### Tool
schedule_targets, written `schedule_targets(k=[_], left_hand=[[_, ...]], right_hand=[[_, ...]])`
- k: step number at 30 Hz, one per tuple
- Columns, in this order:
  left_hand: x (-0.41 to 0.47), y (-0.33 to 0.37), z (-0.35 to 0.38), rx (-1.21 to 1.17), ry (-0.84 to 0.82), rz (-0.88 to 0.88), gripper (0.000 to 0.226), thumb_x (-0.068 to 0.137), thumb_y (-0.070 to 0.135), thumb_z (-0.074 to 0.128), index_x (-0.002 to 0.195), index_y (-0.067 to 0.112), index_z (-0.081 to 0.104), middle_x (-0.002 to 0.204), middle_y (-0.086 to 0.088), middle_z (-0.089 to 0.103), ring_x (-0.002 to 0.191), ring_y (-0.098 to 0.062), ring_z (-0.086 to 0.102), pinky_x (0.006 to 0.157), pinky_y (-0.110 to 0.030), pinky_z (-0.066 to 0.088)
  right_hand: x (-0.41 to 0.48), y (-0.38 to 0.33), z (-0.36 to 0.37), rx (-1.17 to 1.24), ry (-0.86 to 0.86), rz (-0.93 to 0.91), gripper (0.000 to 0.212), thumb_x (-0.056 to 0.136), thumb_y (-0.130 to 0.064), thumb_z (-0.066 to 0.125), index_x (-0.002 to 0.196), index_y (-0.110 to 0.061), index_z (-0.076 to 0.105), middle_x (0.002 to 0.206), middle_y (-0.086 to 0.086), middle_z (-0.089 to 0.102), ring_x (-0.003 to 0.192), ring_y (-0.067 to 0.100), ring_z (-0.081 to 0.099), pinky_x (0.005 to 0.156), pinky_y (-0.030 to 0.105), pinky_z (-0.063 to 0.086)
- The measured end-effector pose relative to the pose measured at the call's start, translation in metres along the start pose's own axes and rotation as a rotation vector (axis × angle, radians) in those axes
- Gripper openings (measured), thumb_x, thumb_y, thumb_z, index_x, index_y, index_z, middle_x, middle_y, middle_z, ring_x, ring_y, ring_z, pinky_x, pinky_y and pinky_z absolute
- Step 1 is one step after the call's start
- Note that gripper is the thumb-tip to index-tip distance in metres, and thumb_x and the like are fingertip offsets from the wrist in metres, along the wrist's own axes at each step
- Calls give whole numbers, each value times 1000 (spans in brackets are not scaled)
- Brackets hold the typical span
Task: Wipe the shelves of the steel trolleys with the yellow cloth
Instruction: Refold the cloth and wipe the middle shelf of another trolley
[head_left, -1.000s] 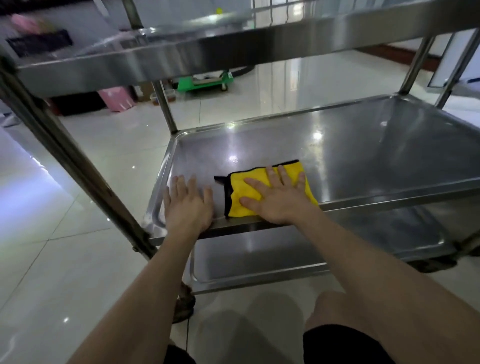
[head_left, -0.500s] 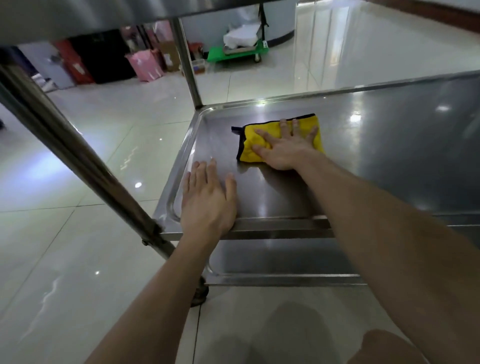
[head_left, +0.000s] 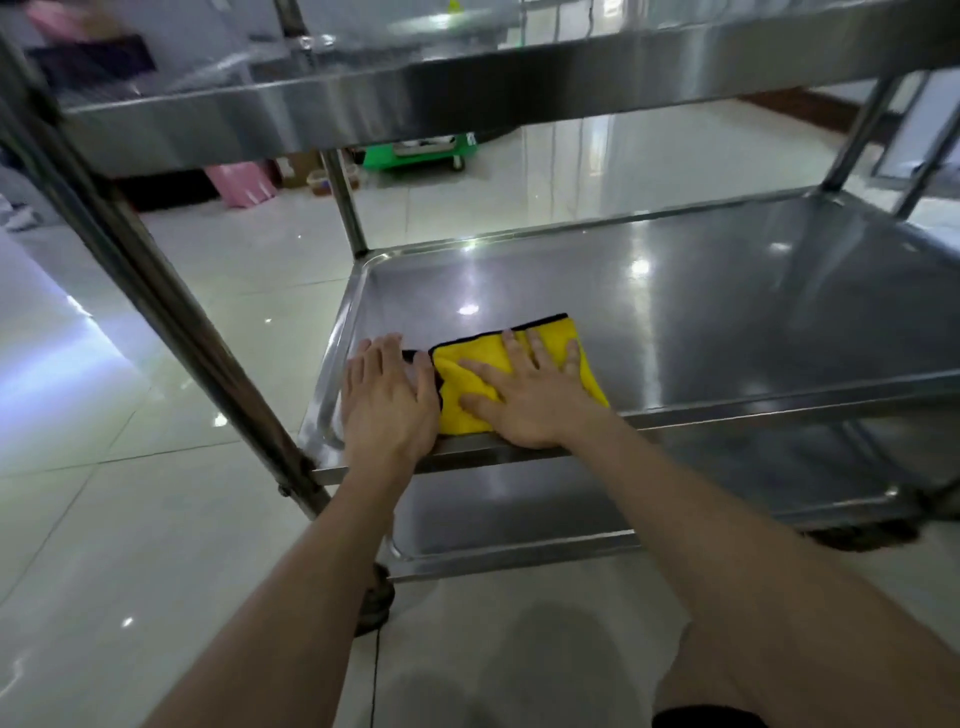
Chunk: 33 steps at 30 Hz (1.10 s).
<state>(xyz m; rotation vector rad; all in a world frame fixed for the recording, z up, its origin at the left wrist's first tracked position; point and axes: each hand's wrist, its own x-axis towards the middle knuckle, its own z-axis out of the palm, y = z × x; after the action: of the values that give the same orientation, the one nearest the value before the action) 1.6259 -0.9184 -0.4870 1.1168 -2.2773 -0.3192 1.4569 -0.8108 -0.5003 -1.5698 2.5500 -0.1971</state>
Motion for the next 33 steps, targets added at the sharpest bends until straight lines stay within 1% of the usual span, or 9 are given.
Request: schedule_targets(k=[5,10,15,19,22,24,28,31,33], left_hand=[[3,-5,-1,27,-72,-24,72,110,62,18,155,14,46,161,-13,48,157,-30,35,133,-53,23],[4,-1,-3,103,-94,-17,72,110,61,20,152,11,50,155,-15,53,150,-32,42,130,-53,27],[-3,60,13,4,-94,114,69,109,60,22,145,13,57,148,-11,58,143,-30,49,129,-52,30],[-7,123,46,1,-227,207,62,114,48,23,159,11,45,167,-14,42,160,-31,31,133,-52,21],[-5,121,64,214,-332,252,61,116,45,19,165,13,32,178,-16,18,167,-34,7,135,-53,10],[-3,117,71,305,-371,272,60,116,43,18,165,11,29,179,-18,9,167,-38,0,135,-56,6],[-6,121,69,194,-305,205,66,114,46,20,167,7,30,178,-17,17,166,-36,9,134,-52,7],[-11,112,73,272,-327,261,68,112,49,10,166,12,28,180,-12,14,168,-31,2,136,-52,7],[-13,111,73,236,-304,243,68,112,50,9,167,13,27,179,-10,17,168,-27,4,136,-51,8]], right_hand=[[-47,58,-13,-1,-27,54,78,84,-90,5,159,-67,2,179,-8,-12,165,25,-14,126,67,-12],[-88,154,-34,36,-1,354,69,95,-86,20,160,-66,8,180,-9,-8,166,26,-9,128,67,-7],[-95,149,-38,37,5,409,96,74,-99,9,163,-61,9,180,-2,-9,165,32,-11,123,74,-10],[-92,142,-42,37,2,412,105,70,-107,10,163,-60,9,180,4,-7,164,39,-12,117,81,-12],[-85,144,-40,-20,3,389,105,70,-108,5,164,-60,4,180,9,-9,163,43,-13,115,83,-12],[-75,152,-38,0,3,381,103,70,-108,4,162,-62,1,179,9,-13,163,43,-17,115,82,-15],[-38,182,-46,28,21,403,102,68,-108,6,161,-65,-1,179,8,-14,163,42,-18,114,82,-17],[-1,198,-53,41,36,413,104,65,-110,9,160,-67,3,179,8,-11,163,41,-16,114,83,-16],[27,202,-59,34,22,391,105,63,-110,9,159,-68,3,180,7,-10,163,41,-15,112,84,-16]])
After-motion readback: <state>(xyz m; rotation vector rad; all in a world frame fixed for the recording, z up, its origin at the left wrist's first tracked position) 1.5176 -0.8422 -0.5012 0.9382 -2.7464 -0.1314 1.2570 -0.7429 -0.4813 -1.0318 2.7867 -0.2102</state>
